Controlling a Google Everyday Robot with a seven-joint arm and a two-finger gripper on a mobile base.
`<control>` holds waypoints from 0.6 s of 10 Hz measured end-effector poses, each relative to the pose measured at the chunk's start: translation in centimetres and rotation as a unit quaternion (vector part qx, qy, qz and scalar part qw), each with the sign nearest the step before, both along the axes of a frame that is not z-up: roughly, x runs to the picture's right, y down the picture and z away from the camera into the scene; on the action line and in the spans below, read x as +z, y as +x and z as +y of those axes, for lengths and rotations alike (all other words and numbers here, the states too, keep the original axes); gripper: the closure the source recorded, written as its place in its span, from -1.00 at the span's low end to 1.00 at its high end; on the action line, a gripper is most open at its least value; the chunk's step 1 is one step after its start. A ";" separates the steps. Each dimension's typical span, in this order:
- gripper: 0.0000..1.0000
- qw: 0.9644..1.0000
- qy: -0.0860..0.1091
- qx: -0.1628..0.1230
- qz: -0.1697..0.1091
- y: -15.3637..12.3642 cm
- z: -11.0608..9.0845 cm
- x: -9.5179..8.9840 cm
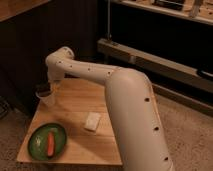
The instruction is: Place the eraser in the ceramic cup
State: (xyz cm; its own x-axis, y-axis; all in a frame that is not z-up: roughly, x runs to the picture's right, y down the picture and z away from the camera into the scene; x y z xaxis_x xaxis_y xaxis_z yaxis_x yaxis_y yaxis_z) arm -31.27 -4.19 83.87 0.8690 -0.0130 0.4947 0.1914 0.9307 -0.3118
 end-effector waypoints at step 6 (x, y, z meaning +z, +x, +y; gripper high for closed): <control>-0.39 1.000 0.007 -0.019 -0.001 0.2 -0.3 -0.3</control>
